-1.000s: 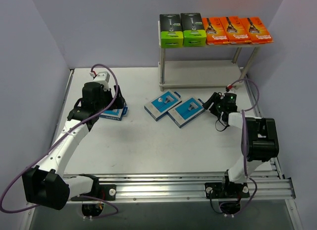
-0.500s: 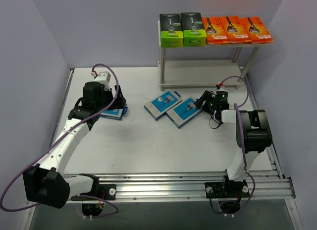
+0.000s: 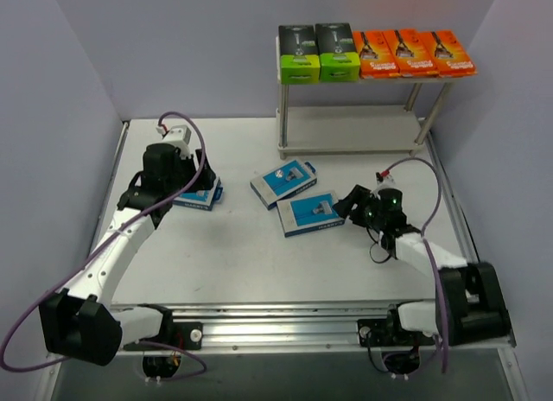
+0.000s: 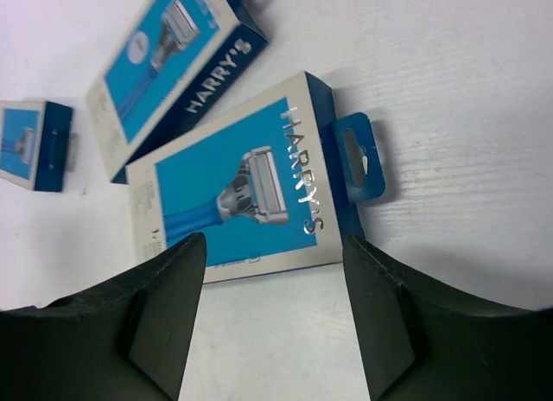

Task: Place and organize the shaving razors onto the shelf
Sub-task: Grab a shaving razor with the right arm

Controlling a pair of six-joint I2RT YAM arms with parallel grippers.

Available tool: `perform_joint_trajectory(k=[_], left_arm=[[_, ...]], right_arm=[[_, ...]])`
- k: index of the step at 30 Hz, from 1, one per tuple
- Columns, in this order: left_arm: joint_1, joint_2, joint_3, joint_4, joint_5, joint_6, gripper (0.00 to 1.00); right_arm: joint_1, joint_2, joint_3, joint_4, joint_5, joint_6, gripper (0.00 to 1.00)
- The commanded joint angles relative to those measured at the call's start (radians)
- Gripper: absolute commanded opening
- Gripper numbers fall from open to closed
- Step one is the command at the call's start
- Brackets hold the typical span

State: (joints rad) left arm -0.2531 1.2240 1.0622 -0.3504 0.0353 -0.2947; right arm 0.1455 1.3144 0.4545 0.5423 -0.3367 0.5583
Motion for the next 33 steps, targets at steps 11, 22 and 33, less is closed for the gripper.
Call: perform_joint_trajectory(k=[11, 22, 33], left_arm=[[0.011, -0.069, 0.032, 0.014, 0.003, 0.006, 0.94], [0.021, -0.084, 0.015, 0.027, -0.006, 0.016, 0.95], [0.021, -0.087, 0.019, 0.027, -0.008, 0.012, 0.9]], right_arm=[[-0.103, -0.172, -0.022, -0.151, -0.004, 0.012, 0.6], [-0.116, 0.069, 0.065, -0.03, -0.085, 0.005, 0.54], [-0.129, 0.212, 0.116, 0.024, -0.081, -0.011, 0.54]])
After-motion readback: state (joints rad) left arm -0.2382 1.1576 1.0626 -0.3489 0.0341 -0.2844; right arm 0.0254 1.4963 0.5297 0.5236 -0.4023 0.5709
